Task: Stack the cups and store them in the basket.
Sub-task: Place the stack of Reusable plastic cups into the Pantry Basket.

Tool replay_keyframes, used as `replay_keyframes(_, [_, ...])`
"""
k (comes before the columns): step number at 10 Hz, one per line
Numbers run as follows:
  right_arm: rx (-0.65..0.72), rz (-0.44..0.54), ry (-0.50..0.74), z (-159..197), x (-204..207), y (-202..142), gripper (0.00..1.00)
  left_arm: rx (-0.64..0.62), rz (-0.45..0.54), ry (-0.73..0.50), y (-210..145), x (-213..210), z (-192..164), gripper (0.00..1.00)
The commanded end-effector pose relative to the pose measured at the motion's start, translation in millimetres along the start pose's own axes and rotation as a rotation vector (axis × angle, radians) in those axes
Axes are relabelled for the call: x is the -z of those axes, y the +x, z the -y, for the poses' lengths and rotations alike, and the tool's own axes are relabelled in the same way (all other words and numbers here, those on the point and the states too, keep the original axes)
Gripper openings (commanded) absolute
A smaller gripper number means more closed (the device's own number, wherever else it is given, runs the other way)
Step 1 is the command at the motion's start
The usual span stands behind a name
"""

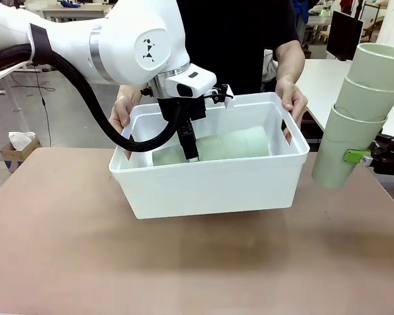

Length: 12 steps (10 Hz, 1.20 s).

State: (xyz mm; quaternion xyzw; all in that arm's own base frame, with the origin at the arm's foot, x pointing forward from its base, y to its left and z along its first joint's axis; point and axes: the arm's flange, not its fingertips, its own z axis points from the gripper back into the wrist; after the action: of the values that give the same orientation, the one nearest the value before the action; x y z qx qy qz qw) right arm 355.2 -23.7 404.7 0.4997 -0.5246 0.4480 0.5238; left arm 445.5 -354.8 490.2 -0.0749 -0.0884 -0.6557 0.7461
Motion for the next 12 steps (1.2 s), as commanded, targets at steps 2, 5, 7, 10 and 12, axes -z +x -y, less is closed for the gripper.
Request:
replay_keyframes(2, [-0.010, 0.006, 0.001, -1, 0, 4, 0.86, 0.036, 0.030, 0.012, 1, -10, 2, 1.00])
replay_keyframes(5, [-0.010, 0.006, 0.001, -1, 0, 4, 0.86, 0.066, 0.096, 0.008, 0, -46, 12, 1.00])
replay_keyframes(7, [-0.010, 0.006, 0.001, -1, 0, 4, 0.86, 0.091, 0.165, -0.025, -6, -79, 21, 1.00])
replay_keyframes(10, [-0.010, 0.006, 0.001, -1, 0, 4, 0.86, 0.109, 0.392, -0.129, -40, -147, 31, 1.00])
replay_keyframes(12, [-0.010, 0.006, 0.001, -1, 0, 4, 0.86, 0.129, 0.526, -0.187, -73, -185, 41, 1.00])
